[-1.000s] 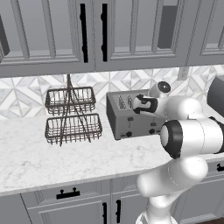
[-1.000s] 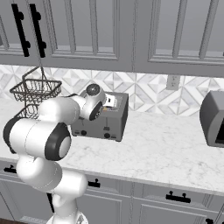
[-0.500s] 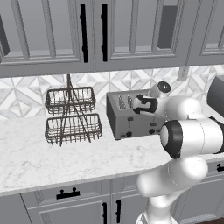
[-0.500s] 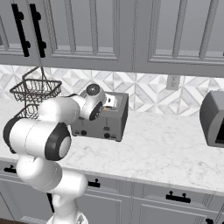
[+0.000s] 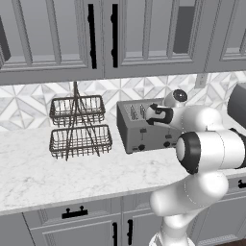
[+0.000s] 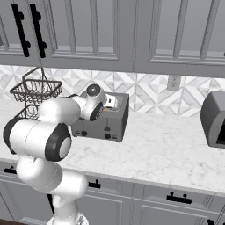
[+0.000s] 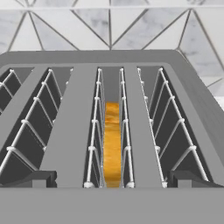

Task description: Start the toaster. Once the lever pops up, take the bread to the plate on the dining counter.

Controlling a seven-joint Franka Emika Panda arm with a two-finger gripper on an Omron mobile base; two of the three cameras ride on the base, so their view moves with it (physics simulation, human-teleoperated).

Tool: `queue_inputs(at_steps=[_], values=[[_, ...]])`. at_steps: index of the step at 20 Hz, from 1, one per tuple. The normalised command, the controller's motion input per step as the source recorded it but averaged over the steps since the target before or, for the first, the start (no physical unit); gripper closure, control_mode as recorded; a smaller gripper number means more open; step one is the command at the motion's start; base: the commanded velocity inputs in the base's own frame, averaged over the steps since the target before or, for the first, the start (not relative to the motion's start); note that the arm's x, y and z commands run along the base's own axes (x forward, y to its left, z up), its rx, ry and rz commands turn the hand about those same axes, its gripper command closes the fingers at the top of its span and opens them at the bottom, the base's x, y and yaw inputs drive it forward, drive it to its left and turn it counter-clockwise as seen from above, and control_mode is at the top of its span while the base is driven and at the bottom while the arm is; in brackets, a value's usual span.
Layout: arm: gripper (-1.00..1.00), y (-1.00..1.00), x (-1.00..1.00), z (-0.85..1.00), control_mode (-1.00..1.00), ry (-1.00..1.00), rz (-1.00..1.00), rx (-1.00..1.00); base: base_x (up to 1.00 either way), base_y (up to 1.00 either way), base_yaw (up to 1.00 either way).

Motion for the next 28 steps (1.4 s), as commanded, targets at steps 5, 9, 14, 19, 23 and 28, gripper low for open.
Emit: queue_inputs(at_steps=[5,9,14,19,23,28], values=[[-1.00,0.00,0.00,0.00,-1.00,0.00,0.00,0.00,0.00,0.00,0.00],[-1.00,0.00,0.00,0.00,-1.00,0.00,0.00,0.00,0.00,0.00,0.00],[-1.00,0.00,0.00,0.00,-1.00,0.00,0.00,0.00,0.00,0.00,0.00],[-1.00,0.00,0.00,0.00,-1.00,0.00,0.00,0.00,0.00,0.00,0.00],[-1.00,0.00,0.00,0.00,-1.00,0.00,0.00,0.00,0.00,0.00,0.00],[-1.00,0.00,0.00,0.00,-1.00,0.00,0.00,0.00,0.00,0.00,0.00]])
